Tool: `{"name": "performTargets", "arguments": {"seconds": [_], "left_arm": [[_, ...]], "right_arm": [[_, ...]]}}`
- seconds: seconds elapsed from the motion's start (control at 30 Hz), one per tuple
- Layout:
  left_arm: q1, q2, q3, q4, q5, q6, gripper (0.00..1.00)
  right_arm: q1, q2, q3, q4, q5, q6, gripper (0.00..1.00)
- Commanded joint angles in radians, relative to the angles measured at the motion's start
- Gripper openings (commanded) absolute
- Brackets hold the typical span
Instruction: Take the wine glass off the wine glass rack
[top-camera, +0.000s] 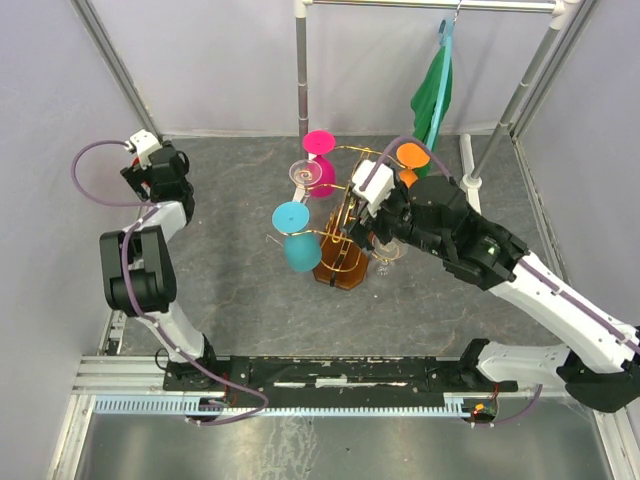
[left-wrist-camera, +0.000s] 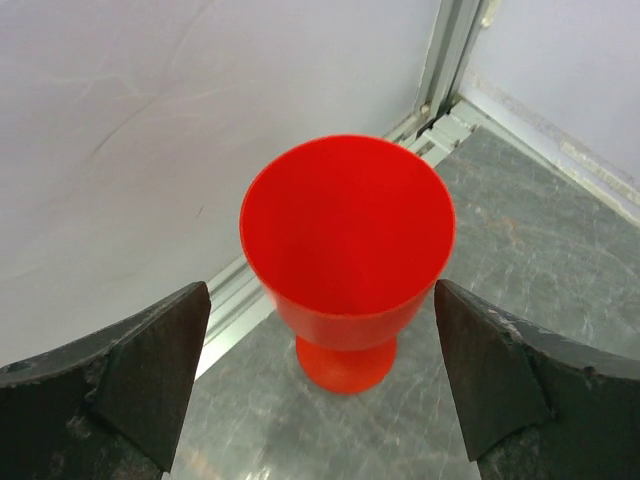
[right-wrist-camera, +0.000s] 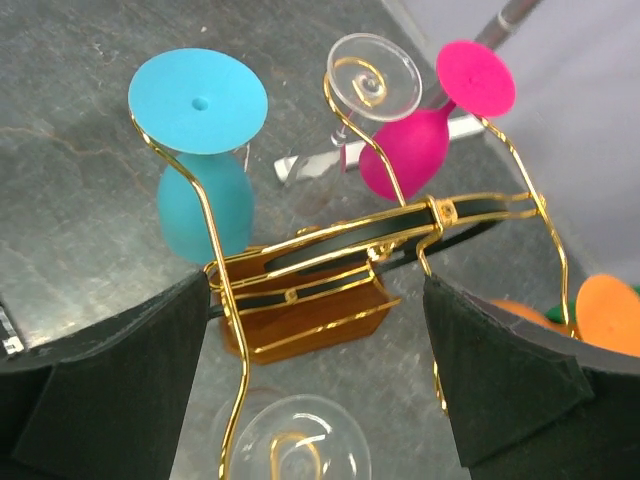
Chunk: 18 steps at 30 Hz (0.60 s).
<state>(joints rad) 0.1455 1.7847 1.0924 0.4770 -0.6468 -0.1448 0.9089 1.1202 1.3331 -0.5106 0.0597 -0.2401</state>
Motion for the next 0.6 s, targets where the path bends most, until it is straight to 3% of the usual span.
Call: {"name": "performTargets", "arguments": {"seconds": [0.0, 0.13, 0.27, 0.57], "left_arm": [[-0.006, -0.163, -0.024, -0.223, -0.029, -0.141, 0.99], [-0.027, -0.312, -0.017, -0.467, -0.02, -0.25, 0.99], [-0.057, -0.481, -0.038, -0.642, -0.021, -0.321, 0.99], [-0.06, -0.616, 0.038, -0.875, 0.049, -0.303, 0.99]], "right_arm": [[-0.02, 0.054, 0.209, -0.125, 0.012, 0.206, 0.92], [-0.056, 0.152, 0.385, -0.272, 0.099, 0.376, 0.78], [-0.169, 0.182, 0.442, -0.335, 0.114, 0.537, 0.68], [-0.461, 0.19, 0.381, -0.325, -0.01, 0.681, 0.66]]}}
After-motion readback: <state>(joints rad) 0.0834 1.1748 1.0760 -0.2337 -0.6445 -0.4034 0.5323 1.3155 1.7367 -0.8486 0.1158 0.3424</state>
